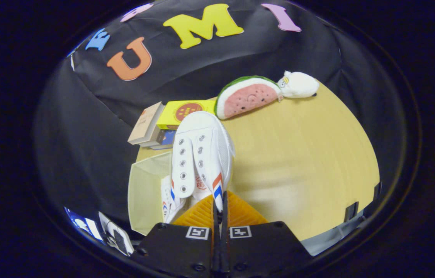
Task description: Open the storage box then place both shoes into the box .Put the left shoe in first, then the right shoe, with the right side of both shoes facing outward in a uniform manner.
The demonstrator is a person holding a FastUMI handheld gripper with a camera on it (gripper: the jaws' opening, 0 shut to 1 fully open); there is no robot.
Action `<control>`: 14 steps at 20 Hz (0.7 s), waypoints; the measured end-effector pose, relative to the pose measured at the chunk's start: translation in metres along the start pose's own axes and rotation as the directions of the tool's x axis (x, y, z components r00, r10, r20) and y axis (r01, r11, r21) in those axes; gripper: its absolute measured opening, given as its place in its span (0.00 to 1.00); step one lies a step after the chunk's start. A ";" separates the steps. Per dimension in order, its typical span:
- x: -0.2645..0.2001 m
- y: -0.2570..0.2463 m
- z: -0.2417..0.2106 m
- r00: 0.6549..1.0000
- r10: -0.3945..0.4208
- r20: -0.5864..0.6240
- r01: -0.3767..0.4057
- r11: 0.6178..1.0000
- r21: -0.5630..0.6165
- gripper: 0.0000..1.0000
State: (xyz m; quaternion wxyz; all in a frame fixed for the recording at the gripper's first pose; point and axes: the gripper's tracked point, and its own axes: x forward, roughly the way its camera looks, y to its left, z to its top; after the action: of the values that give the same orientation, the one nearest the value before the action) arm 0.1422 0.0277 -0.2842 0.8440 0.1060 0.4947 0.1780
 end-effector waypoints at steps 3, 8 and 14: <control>0.009 0.020 -0.005 1.000 -0.024 0.003 0.024 0.999 -0.031 0.06; 0.000 0.017 0.004 0.997 -0.081 -0.010 0.080 0.993 -0.082 0.06; 0.028 0.016 -0.021 0.982 -0.186 -0.039 0.179 0.975 -0.133 0.06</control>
State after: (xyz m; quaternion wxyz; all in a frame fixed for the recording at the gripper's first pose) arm 0.1330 0.0537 -0.3111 0.8490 0.0009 0.5111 0.1338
